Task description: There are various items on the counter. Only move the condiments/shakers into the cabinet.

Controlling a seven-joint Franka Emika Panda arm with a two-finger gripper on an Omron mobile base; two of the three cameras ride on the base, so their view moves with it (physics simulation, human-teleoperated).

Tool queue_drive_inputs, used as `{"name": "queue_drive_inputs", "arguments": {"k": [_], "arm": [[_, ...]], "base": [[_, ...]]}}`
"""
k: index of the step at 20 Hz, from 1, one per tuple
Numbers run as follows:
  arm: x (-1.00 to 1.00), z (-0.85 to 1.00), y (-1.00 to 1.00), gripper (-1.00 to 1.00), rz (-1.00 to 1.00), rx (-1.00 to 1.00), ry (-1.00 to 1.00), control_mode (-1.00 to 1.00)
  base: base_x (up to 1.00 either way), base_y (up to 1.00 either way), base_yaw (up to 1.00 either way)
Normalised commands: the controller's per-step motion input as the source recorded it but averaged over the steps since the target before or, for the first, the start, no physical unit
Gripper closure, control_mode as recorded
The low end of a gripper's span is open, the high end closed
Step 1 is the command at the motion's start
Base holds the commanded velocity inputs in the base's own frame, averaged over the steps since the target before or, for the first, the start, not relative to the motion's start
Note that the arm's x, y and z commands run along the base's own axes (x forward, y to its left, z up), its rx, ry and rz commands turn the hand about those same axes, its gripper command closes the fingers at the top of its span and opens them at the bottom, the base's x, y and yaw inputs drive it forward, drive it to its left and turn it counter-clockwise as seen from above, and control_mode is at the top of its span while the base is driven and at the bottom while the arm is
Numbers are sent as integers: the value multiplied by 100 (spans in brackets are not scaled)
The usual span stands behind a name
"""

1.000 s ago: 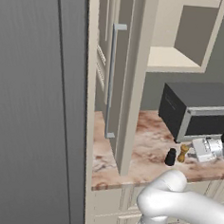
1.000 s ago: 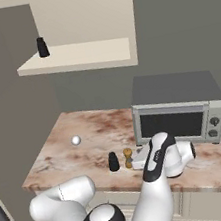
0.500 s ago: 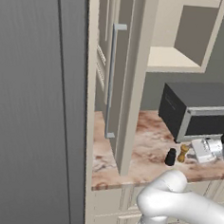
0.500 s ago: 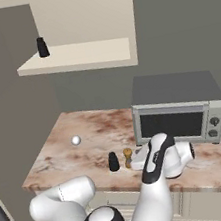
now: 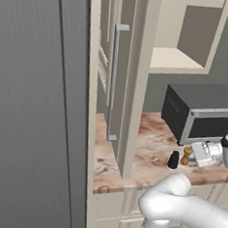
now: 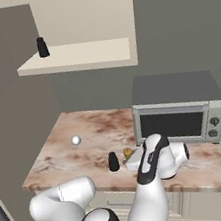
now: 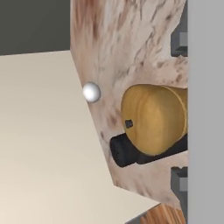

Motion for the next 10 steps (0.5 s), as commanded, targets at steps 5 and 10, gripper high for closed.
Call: {"name": "queue_drive_inputs", "arguments": {"k": [5, 10], "arm": [[0, 1, 12, -100, 0, 0, 0, -100], [0, 16, 5, 100, 0, 0, 0, -100]], "base": [[0, 0, 0], [0, 0, 0]]}}
